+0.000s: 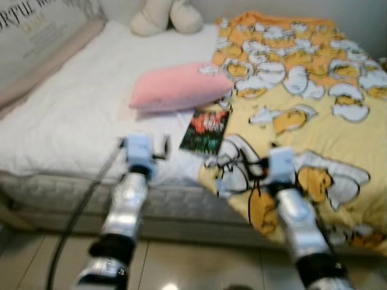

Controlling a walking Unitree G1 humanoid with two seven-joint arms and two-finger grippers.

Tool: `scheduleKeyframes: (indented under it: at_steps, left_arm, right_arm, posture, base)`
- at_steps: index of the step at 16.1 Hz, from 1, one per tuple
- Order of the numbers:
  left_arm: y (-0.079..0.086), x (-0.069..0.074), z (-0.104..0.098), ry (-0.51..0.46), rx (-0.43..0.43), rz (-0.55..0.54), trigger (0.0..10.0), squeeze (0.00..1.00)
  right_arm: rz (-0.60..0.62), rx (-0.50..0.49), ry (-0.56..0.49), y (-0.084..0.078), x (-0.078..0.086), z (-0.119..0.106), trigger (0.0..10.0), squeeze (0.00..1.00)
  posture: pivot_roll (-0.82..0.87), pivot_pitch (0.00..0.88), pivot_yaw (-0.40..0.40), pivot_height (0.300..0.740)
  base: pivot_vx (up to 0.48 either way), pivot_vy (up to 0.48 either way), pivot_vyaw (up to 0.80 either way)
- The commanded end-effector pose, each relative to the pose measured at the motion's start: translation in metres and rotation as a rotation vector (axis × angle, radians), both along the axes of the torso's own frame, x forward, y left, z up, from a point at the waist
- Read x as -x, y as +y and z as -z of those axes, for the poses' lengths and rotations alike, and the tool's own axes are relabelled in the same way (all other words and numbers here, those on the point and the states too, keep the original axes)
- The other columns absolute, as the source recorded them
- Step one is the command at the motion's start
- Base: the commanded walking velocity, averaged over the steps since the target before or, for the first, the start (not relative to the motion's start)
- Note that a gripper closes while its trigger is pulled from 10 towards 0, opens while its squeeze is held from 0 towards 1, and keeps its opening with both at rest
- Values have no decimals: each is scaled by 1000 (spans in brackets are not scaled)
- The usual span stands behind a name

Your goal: Clean up the room

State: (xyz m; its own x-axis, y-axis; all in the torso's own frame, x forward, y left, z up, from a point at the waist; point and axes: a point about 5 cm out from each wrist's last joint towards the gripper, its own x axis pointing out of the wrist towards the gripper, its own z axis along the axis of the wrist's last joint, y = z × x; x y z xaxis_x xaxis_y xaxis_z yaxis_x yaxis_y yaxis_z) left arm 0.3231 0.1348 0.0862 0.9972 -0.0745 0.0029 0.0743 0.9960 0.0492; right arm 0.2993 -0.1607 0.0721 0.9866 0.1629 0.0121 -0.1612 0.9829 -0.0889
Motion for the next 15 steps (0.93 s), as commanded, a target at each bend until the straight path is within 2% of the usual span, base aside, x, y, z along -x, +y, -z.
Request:
scheduleKeyframes:
  at_steps: [1, 5, 8, 10, 12, 15]
  left_arm:
    - [12, -2, 1, 23, 13, -38, 10000, 0]
    - [12, -3, -3, -5, 17, -46, 10000, 0]
    - [17, -3, -3, -7, 43, -87, 10000, 0]
    - [26, -5, 0, 29, 89, -157, 10000, 0]
    - [30, -5, -1, 25, 87, -186, 10000, 0]
    - [28, -6, -3, 14, 64, -169, 10000, 0]
  right_arm:
    - [-19, -6, -21, 7, -2, -4, 10000, 0]
    - [-18, -15, -24, 6, -3, -5, 10000, 0]
    - [-22, -14, -24, 6, -3, -5, 10000, 0]
    - [-25, -6, -23, 5, -3, -5, 10000, 0]
    - [-27, -4, -24, 5, -3, -5, 10000, 0]
    - [-31, -2, -28, 6, -4, -6, 10000, 0]
  posture:
    - [-112, 0, 36, 727]
    - [-111, 0, 39, 727]
    - [-113, 0, 39, 727]
    - [-113, 0, 37, 727]
    - [-112, 0, 36, 727]
    - [-112, 0, 35, 727]
  base:
    - [480, 0, 0]
    - [480, 0, 0]
    - [480, 0, 0]
    - [480, 0, 0]
    - [469, 0, 0]
    - [454, 0, 0]
